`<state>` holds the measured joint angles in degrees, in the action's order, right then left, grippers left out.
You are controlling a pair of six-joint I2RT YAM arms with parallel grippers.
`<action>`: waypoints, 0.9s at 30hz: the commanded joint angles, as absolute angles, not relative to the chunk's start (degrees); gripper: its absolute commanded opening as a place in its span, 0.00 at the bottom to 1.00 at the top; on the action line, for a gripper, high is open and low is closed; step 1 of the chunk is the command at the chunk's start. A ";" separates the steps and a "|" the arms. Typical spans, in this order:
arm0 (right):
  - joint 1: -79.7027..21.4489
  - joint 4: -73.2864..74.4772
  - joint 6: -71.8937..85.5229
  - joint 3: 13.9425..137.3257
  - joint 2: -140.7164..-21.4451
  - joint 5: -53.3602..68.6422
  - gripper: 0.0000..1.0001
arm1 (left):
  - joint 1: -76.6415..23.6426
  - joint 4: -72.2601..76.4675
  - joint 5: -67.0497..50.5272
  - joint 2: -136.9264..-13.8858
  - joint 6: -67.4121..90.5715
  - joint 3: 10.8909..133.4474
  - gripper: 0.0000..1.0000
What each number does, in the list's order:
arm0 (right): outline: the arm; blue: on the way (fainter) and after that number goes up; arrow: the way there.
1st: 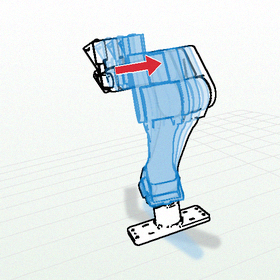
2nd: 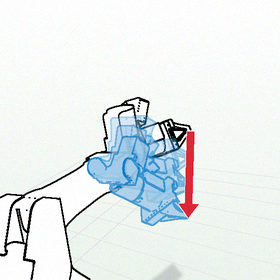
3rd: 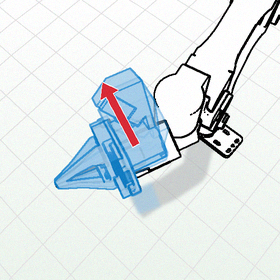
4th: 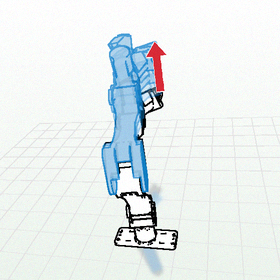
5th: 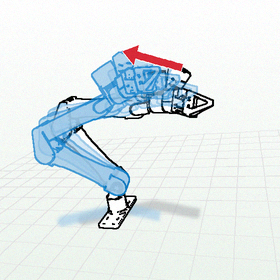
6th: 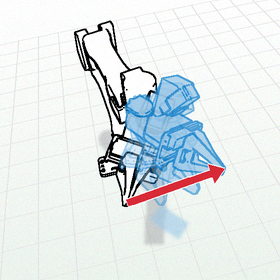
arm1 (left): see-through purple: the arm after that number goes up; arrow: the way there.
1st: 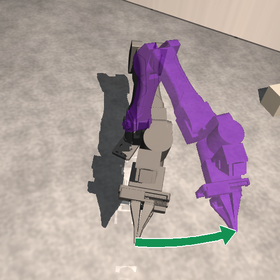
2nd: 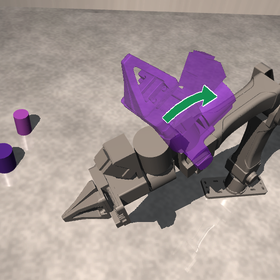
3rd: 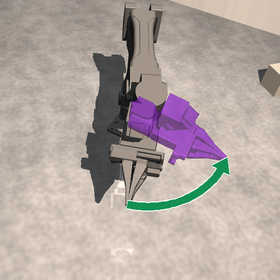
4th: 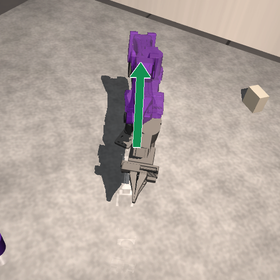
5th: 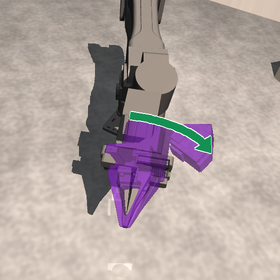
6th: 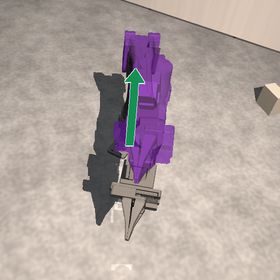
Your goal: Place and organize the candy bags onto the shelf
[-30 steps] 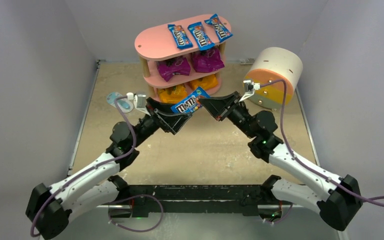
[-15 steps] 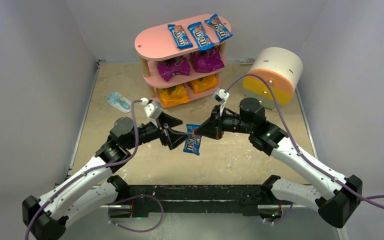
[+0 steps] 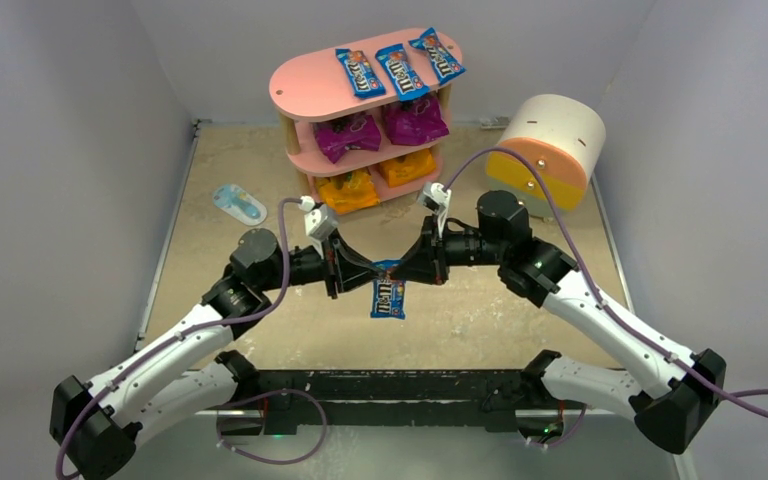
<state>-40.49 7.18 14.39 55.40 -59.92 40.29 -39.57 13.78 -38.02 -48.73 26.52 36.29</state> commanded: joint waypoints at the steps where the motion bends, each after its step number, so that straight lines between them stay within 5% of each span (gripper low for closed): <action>1: -40.52 7.30 15.09 57.43 -59.20 38.15 0.07 | -39.76 15.88 -37.37 -48.72 27.80 37.19 0.00; 2: -40.54 6.92 15.28 57.09 -58.78 36.32 0.11 | -39.79 15.64 -36.32 -48.57 28.03 37.14 0.00; 6: -40.54 2.65 16.57 53.73 -55.20 28.27 0.62 | -39.79 14.59 -27.75 -47.64 30.39 37.29 0.00; 11: -40.52 -7.00 19.83 45.70 -48.13 16.40 0.97 | -39.79 12.32 -13.85 -46.55 33.68 38.95 0.00; 19: -40.52 -20.06 29.85 35.23 -43.70 12.53 0.97 | -39.78 16.03 1.26 -44.89 39.53 42.52 0.00; 27: -40.52 -34.22 35.25 35.12 -51.11 18.18 0.94 | -39.80 26.92 -3.34 -44.00 43.27 41.20 0.00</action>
